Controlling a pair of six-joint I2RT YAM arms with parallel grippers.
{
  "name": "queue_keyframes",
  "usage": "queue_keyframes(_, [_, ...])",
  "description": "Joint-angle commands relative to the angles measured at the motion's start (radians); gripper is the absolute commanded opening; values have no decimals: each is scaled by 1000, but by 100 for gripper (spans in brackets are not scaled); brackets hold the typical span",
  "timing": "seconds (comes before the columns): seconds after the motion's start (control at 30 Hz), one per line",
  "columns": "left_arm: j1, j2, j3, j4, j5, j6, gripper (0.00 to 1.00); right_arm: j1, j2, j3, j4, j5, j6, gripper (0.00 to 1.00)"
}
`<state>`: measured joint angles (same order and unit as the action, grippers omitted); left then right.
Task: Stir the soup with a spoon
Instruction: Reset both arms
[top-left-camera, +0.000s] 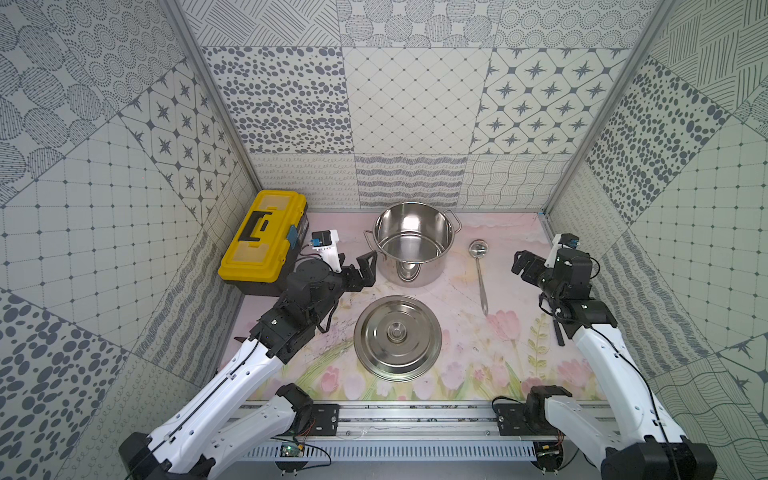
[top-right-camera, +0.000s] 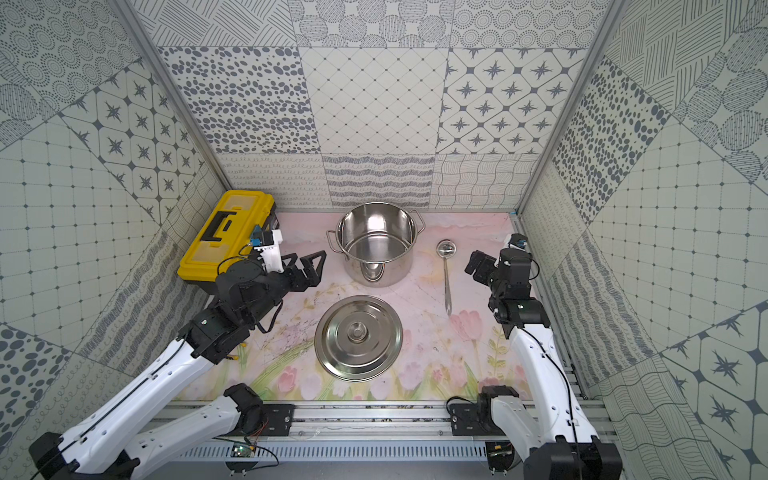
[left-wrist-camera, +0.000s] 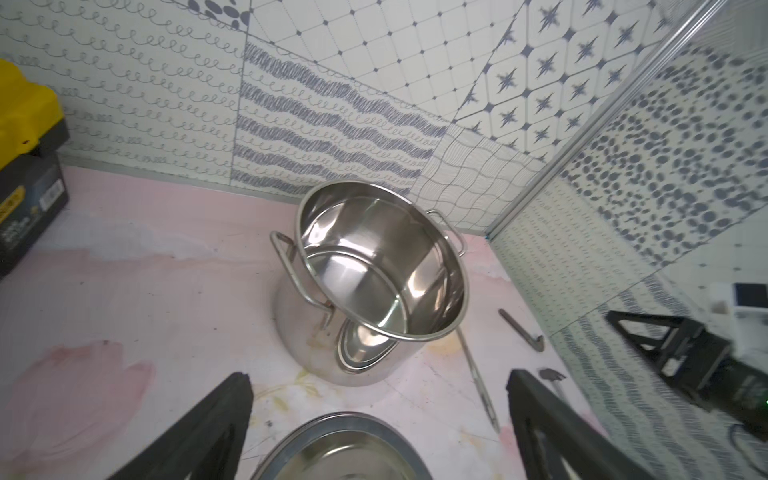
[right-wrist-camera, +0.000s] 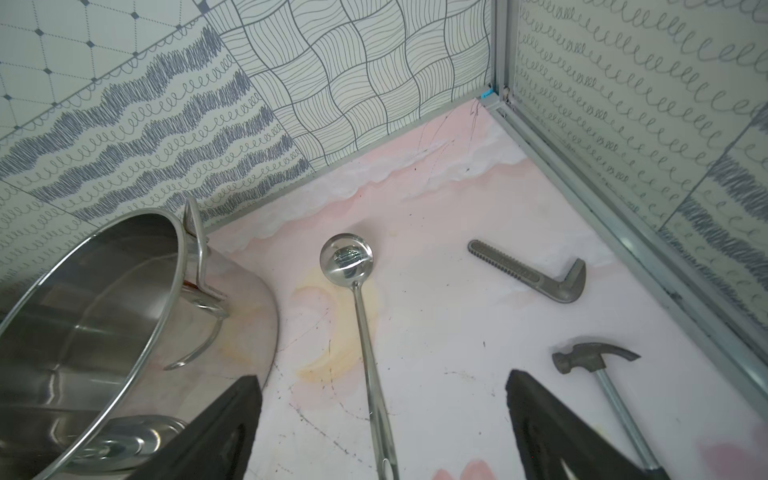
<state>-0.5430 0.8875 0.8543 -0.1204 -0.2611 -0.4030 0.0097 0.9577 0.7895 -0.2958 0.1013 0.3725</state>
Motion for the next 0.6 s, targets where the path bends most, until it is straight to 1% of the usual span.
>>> queue_keyframes(0.0, [62,33,-194,245,-201,359,99,1,22,-126,224,76,-84,97])
queue_keyframes(0.03, [89,49,-230,274,-195,340,100,1,32,-169,295,87,-75,97])
queue_keyframes(0.13, [171,115,-362,449,-176,320,100,3,115,-283,526,104,-128,97])
queue_keyframes(0.27, [253,290,-440,673,-113,359,100,20,291,-331,762,108,-240,97])
queue_keyframes(0.33, [291,391,-451,784,-101,371,100,22,365,-359,895,101,-262,97])
queue_keyframes(0.37, [305,403,-393,642,-139,304,100,24,403,-362,941,95,-273,97])
queue_keyframes(0.4, [341,428,-335,574,-96,286,100,27,435,-359,966,93,-281,97])
queue_keyframes(0.43, [355,449,-322,588,-86,292,99,28,461,-354,981,86,-285,97])
queue_keyframes(0.47, [369,458,-289,520,-53,288,100,27,491,-344,984,74,-288,97])
queue_keyframes(0.5, [375,468,-300,563,-31,334,99,27,524,-344,1012,60,-292,97])
queue_keyframes(0.57, [387,465,-338,622,-16,369,99,29,569,-367,1102,41,-298,97])
